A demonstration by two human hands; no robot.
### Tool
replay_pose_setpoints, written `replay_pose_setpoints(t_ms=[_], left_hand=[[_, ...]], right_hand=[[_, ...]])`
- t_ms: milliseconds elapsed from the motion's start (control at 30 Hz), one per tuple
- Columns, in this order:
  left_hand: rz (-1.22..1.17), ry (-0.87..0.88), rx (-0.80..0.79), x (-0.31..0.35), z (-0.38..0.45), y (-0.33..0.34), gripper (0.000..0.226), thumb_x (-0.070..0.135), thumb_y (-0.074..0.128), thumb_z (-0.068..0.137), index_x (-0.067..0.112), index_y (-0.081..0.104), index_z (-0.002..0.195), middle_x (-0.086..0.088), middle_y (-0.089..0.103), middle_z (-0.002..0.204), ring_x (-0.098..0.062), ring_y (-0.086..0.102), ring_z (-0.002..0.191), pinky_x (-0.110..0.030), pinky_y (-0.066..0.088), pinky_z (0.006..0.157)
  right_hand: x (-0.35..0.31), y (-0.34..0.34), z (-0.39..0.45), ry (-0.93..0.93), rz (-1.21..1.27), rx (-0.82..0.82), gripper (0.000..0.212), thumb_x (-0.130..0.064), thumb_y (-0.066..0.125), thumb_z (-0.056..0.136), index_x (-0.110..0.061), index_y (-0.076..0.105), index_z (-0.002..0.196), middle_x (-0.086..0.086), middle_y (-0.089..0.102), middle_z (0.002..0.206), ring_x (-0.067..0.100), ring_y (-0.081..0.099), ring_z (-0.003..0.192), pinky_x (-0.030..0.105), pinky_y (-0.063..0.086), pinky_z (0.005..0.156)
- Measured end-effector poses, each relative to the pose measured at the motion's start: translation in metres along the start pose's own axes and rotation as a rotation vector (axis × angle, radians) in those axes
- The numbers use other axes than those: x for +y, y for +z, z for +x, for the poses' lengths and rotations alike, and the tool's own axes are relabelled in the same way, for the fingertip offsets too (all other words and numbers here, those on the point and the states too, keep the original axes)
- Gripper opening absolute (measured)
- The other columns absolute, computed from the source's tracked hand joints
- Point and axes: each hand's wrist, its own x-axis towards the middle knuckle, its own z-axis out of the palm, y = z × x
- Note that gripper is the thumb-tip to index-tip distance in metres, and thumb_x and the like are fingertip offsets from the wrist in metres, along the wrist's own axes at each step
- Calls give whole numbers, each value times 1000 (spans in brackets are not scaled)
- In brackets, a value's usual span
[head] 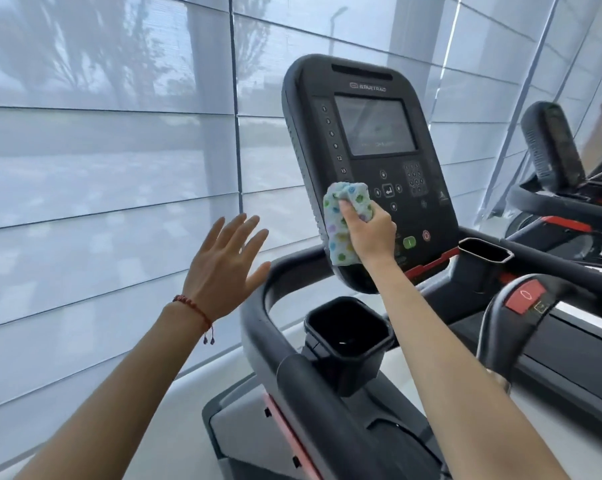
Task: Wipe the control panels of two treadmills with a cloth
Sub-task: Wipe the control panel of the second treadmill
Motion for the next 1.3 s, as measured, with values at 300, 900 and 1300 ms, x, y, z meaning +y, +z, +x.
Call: replay_pose_setpoints(t_ms=[300, 900, 1300], left_hand=[[-71, -6, -28, -32, -93, -57, 50, 35, 39, 91, -1, 61, 117, -20, 56, 126, -38, 50, 119, -51, 33, 104], [-389, 119, -117, 40, -246, -100, 46, 33, 43, 91, 0, 60, 118, -19, 54, 128, -37, 47, 122, -49, 29, 107], [-613, 250, -353, 199, -341, -126, 49, 36, 42, 91, 1, 60, 121, -17, 55, 129, -33, 46, 123, -48, 32, 105]], right_hand=[[-55, 22, -114, 26, 59, 22, 35, -47, 61, 84, -12, 63, 86, -3, 62, 76, 11, 59, 70, 16, 45, 57], [-29, -50, -372, 270, -18, 126, 28, -39, 65, 83, -12, 61, 80, -4, 64, 73, 6, 61, 69, 13, 48, 60], [27, -173, -540, 618, -100, 326, 19, -39, 64, 84, -21, 61, 79, -6, 65, 74, 14, 65, 73, 31, 55, 68]])
